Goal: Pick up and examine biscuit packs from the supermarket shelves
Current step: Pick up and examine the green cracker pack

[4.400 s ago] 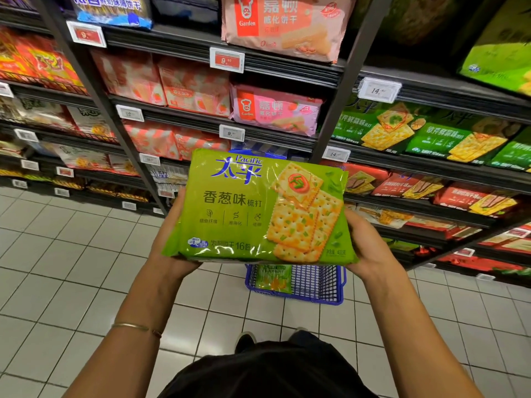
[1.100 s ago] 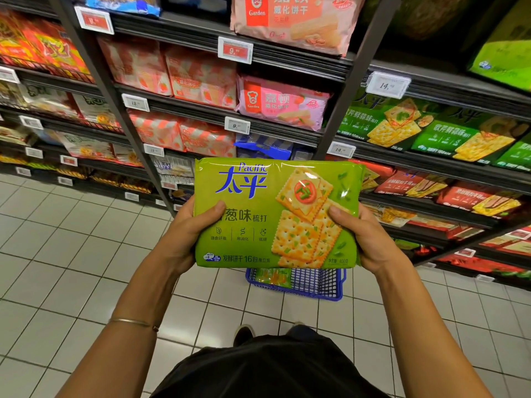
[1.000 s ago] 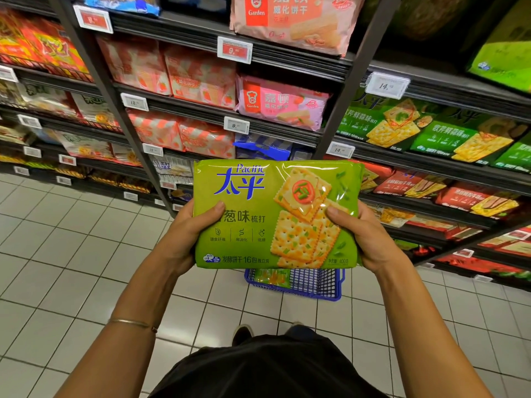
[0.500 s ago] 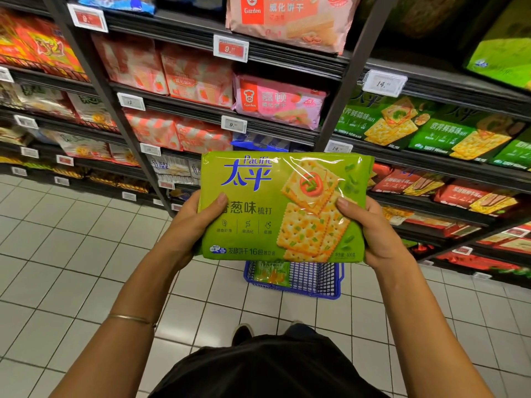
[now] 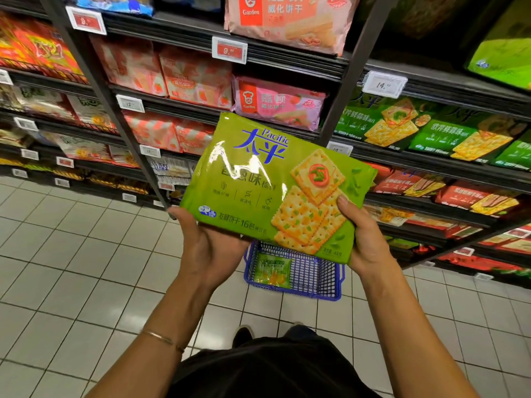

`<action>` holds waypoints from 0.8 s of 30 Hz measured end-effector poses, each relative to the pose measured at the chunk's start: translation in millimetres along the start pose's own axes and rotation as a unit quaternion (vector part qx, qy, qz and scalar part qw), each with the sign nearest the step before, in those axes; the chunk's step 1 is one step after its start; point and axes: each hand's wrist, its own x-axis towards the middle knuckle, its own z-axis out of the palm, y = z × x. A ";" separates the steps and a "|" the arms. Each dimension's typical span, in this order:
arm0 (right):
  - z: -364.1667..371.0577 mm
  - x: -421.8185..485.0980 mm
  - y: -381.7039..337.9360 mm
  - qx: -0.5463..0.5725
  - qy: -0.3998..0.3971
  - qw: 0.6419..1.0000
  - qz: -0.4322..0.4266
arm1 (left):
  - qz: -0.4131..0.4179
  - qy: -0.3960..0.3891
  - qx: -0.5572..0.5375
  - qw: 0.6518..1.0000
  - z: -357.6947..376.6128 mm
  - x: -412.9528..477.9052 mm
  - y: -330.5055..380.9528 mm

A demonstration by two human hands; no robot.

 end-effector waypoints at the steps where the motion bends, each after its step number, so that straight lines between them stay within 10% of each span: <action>1: 0.0 0.8 1.2 0.003 0.002 1.000 0.003 | 0.005 0.007 0.016 1.000 3.3 2.0 1.4; 7: -1.4 4.9 2.3 -0.167 0.040 0.985 0.015 | 0.082 0.120 0.126 0.981 13.3 15.0 6.5; 11: 1.8 2.0 3.0 -0.440 0.164 0.878 -0.098 | 0.128 0.147 0.204 0.959 21.1 18.3 10.1; 20: 49.3 -5.3 49.3 -0.718 -0.039 0.670 -0.186 | 0.125 0.267 0.215 0.931 43.7 26.2 -4.8; 24: 51.0 -3.0 66.3 -0.691 0.027 0.684 -0.231 | 0.129 0.274 0.218 0.928 48.3 28.7 -7.2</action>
